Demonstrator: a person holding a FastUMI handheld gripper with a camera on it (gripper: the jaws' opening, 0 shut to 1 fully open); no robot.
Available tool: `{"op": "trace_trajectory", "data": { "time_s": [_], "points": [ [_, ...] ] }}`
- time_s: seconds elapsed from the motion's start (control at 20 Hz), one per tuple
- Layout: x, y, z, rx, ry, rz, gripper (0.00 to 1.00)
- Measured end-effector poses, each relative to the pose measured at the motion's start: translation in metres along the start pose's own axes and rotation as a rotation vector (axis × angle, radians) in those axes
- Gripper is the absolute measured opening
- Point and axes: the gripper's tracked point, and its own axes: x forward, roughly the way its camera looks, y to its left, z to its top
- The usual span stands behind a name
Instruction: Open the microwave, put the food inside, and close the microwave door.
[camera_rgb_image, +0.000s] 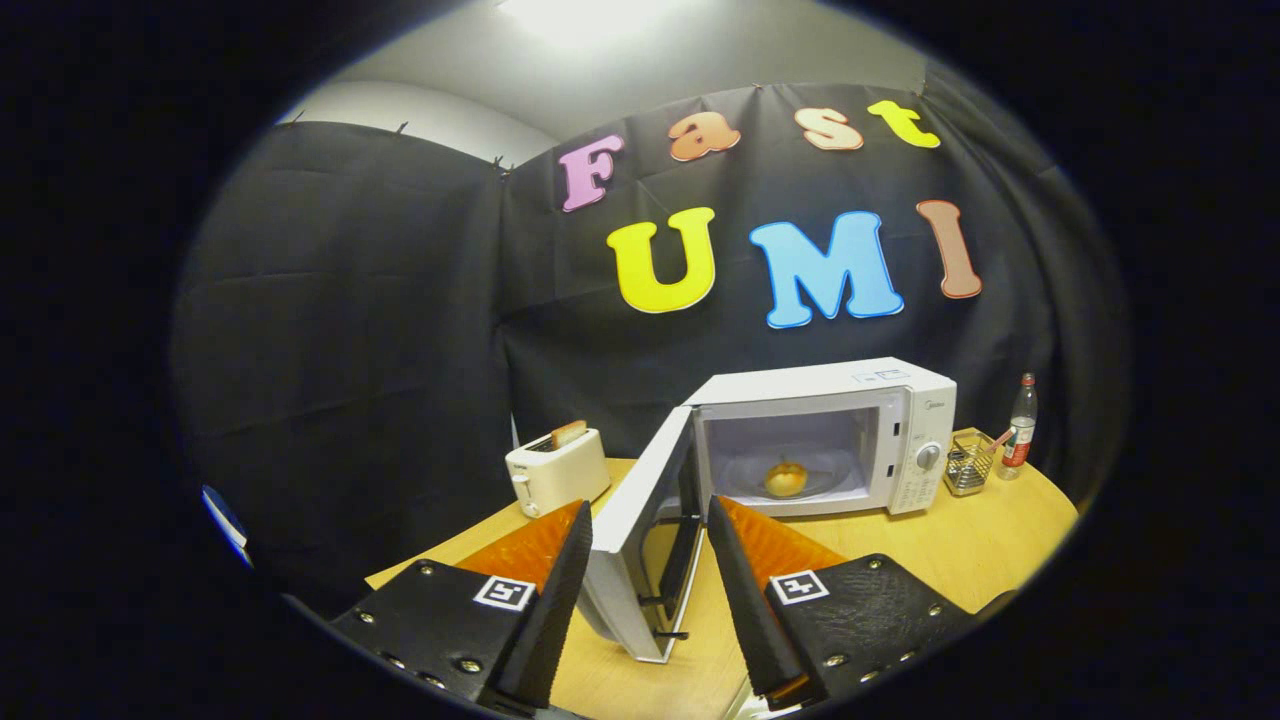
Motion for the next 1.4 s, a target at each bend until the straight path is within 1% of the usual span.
{"op": "trace_trajectory", "data": {
  "time_s": [0.1, 0.15, 0.3, 0.4, 0.45, 0.5, 0.55, 0.75, 0.9, 1.0, 1.15, 1.3, 1.4],
  "points": [
    [-0.002, 0.016, -0.003, -0.013, 0.004, 0.011, 0.41],
    [0.003, 0.030, -0.011, -0.025, 0.025, 0.042, 0.26],
    [0.010, 0.062, -0.029, -0.080, 0.078, 0.130, 0.28],
    [0.014, 0.082, -0.047, -0.081, 0.119, 0.195, 0.28],
    [0.020, 0.081, -0.052, -0.104, 0.124, 0.175, 0.28],
    [0.002, 0.076, -0.043, -0.096, 0.104, 0.182, 0.15],
    [0.026, 0.088, -0.060, -0.083, 0.149, 0.204, 0.01],
    [0.045, 0.079, -0.078, -0.090, 0.197, 0.196, 0.01],
    [0.055, 0.062, -0.087, -0.070, 0.226, 0.165, 0.01],
    [0.052, 0.058, -0.087, -0.051, 0.235, 0.176, 0.01],
    [0.050, 0.044, -0.088, -0.095, 0.230, 0.160, 0.00],
    [0.045, 0.027, -0.096, -0.085, 0.251, 0.147, 0.00],
    [0.043, 0.012, -0.097, -0.100, 0.262, 0.126, 0.00]
  ]
}}
